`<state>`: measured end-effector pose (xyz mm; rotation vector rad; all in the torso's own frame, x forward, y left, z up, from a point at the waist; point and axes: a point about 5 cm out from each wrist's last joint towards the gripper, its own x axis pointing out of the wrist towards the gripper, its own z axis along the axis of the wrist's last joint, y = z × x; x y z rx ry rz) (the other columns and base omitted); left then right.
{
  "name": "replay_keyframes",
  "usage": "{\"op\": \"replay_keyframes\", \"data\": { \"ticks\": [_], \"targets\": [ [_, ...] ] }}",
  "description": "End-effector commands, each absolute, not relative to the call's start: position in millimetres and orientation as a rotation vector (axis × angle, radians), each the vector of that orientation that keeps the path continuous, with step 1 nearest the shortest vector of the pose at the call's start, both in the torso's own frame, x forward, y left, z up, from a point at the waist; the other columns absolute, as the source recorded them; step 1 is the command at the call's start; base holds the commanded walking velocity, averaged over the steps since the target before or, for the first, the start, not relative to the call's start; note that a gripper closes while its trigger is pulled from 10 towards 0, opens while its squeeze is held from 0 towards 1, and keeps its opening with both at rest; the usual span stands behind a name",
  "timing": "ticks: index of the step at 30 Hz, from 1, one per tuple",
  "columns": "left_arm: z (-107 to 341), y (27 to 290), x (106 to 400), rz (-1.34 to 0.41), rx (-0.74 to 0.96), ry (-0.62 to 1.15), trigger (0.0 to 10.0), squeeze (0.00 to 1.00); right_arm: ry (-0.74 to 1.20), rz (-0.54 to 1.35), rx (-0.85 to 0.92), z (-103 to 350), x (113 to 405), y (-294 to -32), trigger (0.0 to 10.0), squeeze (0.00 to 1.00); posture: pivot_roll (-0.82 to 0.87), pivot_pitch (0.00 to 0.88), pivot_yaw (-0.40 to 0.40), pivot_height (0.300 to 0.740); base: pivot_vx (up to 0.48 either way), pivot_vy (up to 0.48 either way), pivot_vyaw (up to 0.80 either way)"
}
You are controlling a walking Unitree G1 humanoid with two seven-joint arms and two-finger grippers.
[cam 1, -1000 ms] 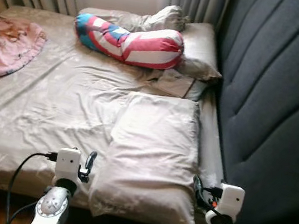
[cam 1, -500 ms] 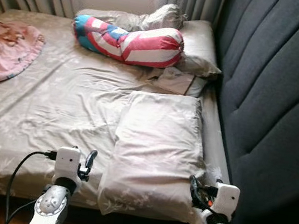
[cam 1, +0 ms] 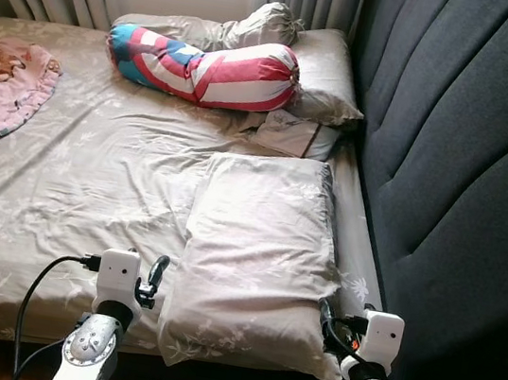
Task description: Clean up the room
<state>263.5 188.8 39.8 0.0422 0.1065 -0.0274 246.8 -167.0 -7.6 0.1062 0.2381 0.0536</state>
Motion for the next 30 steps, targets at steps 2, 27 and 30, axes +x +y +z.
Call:
{"op": "replay_keyframes", "data": {
  "ticks": [2, 27, 30],
  "targets": [
    [40.7, 189.3, 264.2, -0.029, 0.031, 0.111, 10.0, 0.00, 0.246, 0.059, 0.113, -7.6, 248.0, -166.2, 10.0, 0.00, -0.11, 0.047, -0.002, 0.740, 0.000, 0.000, 0.00],
    [40.5, 185.8, 266.4, -0.042, 0.031, 0.112, 10.0, 0.00, 0.254, 0.062, 0.113, -7.8, 251.0, -163.8, 10.0, 0.00, -0.11, 0.030, -0.007, 0.740, 0.236, 0.000, 0.00],
    [40.3, 185.4, 266.5, -0.043, 0.031, 0.111, 10.0, 0.00, 0.257, 0.063, 0.113, -8.1, 251.6, -163.1, 10.0, 0.00, -0.11, 0.017, -0.008, 0.740, 0.304, 0.000, 0.00]
  ]
}}
